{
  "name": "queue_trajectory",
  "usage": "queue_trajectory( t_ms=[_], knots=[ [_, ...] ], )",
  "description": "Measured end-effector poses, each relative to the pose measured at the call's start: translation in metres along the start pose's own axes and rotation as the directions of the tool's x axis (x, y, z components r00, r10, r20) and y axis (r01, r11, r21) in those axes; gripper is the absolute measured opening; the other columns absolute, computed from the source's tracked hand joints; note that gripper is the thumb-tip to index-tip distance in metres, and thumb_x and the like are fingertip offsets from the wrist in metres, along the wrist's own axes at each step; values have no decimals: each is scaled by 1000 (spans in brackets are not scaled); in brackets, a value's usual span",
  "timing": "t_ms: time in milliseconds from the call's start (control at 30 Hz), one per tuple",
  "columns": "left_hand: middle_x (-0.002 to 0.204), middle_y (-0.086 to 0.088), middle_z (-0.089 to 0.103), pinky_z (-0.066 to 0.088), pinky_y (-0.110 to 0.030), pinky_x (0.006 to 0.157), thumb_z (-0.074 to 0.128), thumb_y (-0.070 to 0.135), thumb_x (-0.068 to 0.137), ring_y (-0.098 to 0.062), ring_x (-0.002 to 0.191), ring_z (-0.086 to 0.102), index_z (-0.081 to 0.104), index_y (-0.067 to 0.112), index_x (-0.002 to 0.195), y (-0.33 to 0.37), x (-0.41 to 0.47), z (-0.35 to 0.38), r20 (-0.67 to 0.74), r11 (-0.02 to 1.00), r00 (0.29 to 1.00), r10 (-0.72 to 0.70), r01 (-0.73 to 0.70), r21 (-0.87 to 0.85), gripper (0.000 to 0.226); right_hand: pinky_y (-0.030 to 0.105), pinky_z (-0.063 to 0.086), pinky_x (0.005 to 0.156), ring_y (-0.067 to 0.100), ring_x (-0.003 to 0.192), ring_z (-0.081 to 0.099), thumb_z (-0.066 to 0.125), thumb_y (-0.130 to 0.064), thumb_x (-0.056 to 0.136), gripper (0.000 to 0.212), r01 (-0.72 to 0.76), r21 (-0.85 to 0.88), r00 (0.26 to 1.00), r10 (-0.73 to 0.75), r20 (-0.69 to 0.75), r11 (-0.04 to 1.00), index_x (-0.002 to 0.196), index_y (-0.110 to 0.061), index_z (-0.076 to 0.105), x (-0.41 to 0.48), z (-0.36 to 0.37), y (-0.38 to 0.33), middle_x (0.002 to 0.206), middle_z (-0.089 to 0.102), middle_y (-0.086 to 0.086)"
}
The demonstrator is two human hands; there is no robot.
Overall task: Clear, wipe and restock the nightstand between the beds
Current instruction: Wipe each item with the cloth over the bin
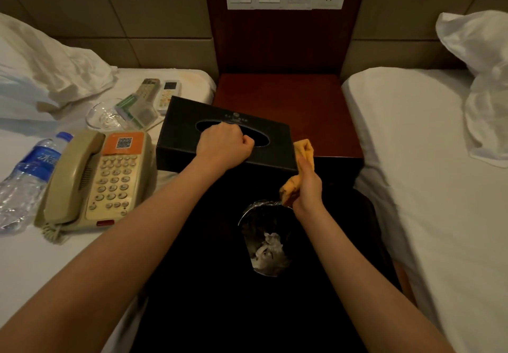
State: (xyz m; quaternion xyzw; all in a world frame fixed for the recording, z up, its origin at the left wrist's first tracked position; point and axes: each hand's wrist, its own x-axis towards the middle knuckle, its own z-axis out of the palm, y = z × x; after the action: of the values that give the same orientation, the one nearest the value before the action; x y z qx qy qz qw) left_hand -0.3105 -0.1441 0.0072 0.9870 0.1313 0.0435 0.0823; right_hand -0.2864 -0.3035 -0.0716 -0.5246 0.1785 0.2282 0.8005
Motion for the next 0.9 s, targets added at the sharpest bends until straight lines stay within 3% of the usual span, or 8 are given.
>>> queue_trajectory(
  t_ms=[100, 233, 400, 500, 600, 667, 767, 900],
  knots=[
    [45, 0, 30, 25, -23, 42, 42, 28, 94, -16, 39, 26, 34, 14, 46, 1, -5, -1, -18, 999, 999, 49, -48, 2, 51, 37, 51, 73, 22, 71, 62, 49, -27, 97, 14, -81, 130, 996, 77, 34, 988, 99, -23, 62, 8, -2, -12, 77, 65, 7],
    [43, 1, 27, 21, -23, 42, 42, 29, 97, -15, 38, 22, 32, 15, 45, 5, -6, -11, 68, 988, 990, 122, -115, -101, 55, 39, 55, 65, 29, 66, 62, 61, -35, 88, 34, -169, 69, 983, 163, 80, 983, 119, -20, 60, 19, -12, -21, 75, 64, 12],
    [42, 1, 25, 18, -22, 39, 43, 26, 97, -13, 37, 19, 32, 15, 45, 13, -10, -14, 147, 949, 983, 114, -63, -310, 54, 23, 54, 44, 14, 46, 65, 27, -21, 102, 56, -108, 262, 974, 48, 223, 959, 67, -11, 70, 7, -18, -40, 60, 65, 7],
    [42, 1, 26, 18, -19, 37, 43, 24, 97, -13, 37, 19, 31, 15, 44, 22, -11, -14, 117, 924, 988, 101, -49, -380, 54, 23, 51, 63, 11, 77, 62, 39, -16, 100, 28, -9, -131, 988, 29, 153, 991, 121, -11, 58, 7, -25, -16, 103, 61, 9],
    [41, 1, 26, 20, -25, 42, 43, 23, 95, -14, 37, 20, 31, 15, 43, 36, -12, -18, 75, 923, 989, 131, -95, -372, 54, 25, 32, 99, 22, 133, 36, 50, -28, 97, 53, -69, -525, 979, 160, 129, 848, 144, -15, 30, -3, 3, -7, 150, 32, 7],
    [41, 2, 26, 20, -25, 43, 43, 24, 94, -13, 37, 21, 31, 15, 43, 45, -11, -21, 58, 926, 986, 157, -127, -356, 54, 22, 26, 103, 22, 141, 25, 39, -29, 101, 48, -172, -375, 956, 246, 159, 911, 145, -14, 29, -19, 27, -9, 154, 26, 7],
    [40, 3, 26, 20, -24, 41, 44, 25, 94, -12, 35, 20, 32, 16, 42, 53, -8, -23, 49, 923, 984, 174, -145, -357, 54, 31, 25, 109, 28, 142, 25, 22, -25, 103, 47, -461, 216, 851, 361, 381, 861, 144, -4, 30, -35, 48, 2, 153, 27, 16],
    [39, 3, 25, 20, -24, 40, 45, 26, 94, -11, 34, 20, 31, 16, 42, 59, -7, -20, 34, 913, 984, 177, -152, -378, 54, 38, 49, 89, 33, 118, 47, 26, -35, 101, 44, -505, 266, 829, 375, 415, 821, 120, -4, 52, -37, 67, 21, 113, 63, 22]
  ],
)
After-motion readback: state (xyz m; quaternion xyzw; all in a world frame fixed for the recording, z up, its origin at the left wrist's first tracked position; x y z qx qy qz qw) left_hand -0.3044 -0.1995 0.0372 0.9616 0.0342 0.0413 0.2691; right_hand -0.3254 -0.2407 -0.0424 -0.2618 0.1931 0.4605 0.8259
